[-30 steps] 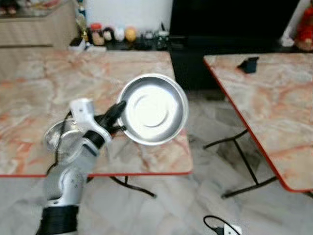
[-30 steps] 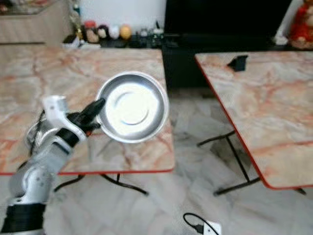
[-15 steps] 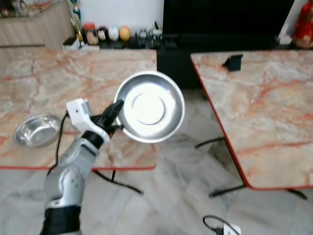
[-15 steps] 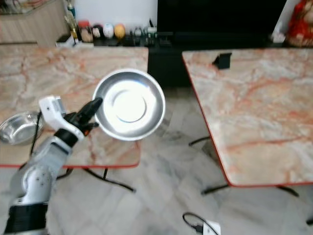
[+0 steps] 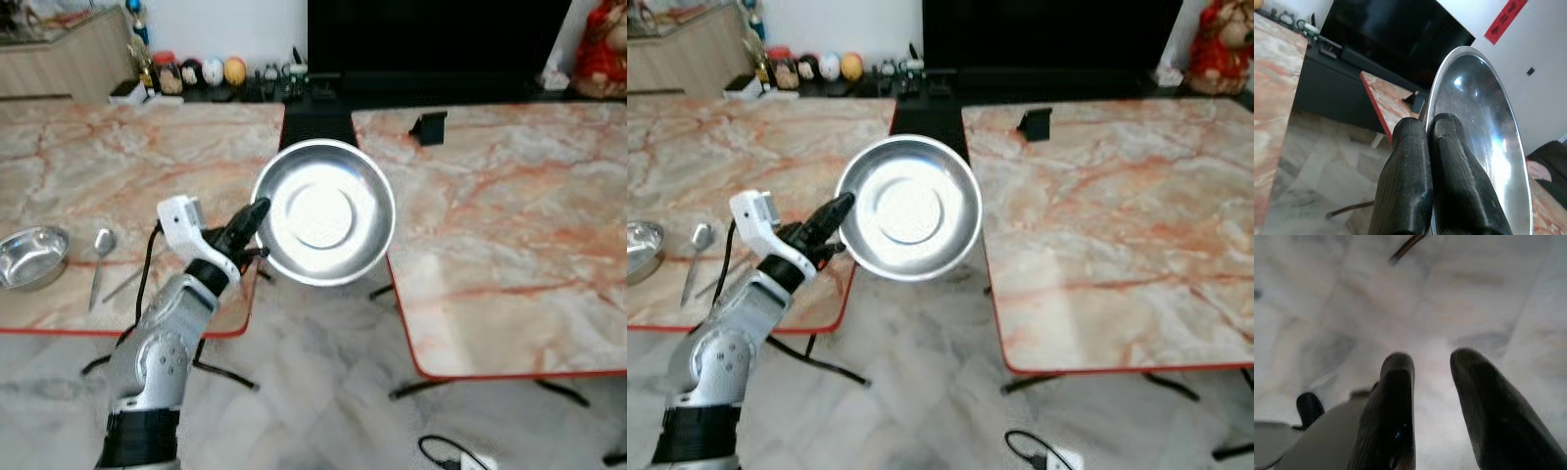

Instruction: Setting the table

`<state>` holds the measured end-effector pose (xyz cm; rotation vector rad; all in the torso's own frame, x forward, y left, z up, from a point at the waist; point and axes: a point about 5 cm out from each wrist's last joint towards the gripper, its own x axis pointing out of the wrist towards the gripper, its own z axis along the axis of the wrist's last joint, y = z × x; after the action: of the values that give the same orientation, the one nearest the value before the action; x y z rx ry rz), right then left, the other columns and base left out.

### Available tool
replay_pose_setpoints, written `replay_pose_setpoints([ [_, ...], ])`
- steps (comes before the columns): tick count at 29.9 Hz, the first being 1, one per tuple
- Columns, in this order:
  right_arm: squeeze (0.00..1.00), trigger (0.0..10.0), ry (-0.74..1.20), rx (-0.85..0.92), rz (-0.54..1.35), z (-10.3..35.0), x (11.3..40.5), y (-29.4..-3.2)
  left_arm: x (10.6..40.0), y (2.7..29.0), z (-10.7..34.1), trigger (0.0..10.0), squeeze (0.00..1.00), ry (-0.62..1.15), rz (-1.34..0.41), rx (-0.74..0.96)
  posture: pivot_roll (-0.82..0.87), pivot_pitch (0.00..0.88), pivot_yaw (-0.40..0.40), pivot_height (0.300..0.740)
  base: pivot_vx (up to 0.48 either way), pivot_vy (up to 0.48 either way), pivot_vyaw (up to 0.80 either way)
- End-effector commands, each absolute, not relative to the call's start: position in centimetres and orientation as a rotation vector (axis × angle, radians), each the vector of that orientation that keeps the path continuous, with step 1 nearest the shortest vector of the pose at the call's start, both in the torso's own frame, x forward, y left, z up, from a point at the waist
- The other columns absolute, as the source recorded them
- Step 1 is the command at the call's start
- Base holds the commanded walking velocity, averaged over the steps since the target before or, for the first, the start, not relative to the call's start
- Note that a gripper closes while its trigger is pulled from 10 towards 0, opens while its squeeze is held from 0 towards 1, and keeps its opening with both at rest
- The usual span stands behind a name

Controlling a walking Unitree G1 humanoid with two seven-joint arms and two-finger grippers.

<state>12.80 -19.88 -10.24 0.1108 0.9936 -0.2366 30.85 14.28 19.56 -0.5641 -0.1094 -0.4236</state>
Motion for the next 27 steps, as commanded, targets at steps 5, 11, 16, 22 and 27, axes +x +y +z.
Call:
replay_pose_setpoints([
  [5,0.00,10.0,1.003,0.130,-0.232,-10.38,12.73,-19.19,30.93,14.66,19.75,10.0,0.00,-0.122,-0.404,-0.564,0.04,0.000,-0.021,0.740,0.000,-0.286,0.00],
  [11,0.00,10.0,1.005,0.122,-0.226,-10.36,12.77,-19.22,30.83,14.42,19.59,10.0,0.00,-0.117,-0.410,-0.564,0.04,0.000,-0.024,0.740,0.000,-0.284,0.00],
  [16,0.00,10.0,1.005,0.121,-0.227,-10.35,12.80,-19.27,30.84,14.55,19.55,10.0,0.00,-0.117,-0.403,-0.565,0.03,0.000,-0.024,0.740,0.000,-0.286,0.00],
  [22,0.00,10.0,1.004,0.120,-0.229,-10.34,12.81,-19.32,30.84,14.80,19.47,10.0,0.00,-0.115,-0.398,-0.557,0.03,0.000,-0.025,0.740,0.000,-0.284,0.00],
  [27,0.00,10.0,1.004,0.120,-0.229,-10.34,12.81,-19.31,30.85,14.98,19.47,10.0,0.00,-0.113,-0.397,-0.549,0.03,0.000,-0.025,0.740,0.000,-0.283,0.00],
])
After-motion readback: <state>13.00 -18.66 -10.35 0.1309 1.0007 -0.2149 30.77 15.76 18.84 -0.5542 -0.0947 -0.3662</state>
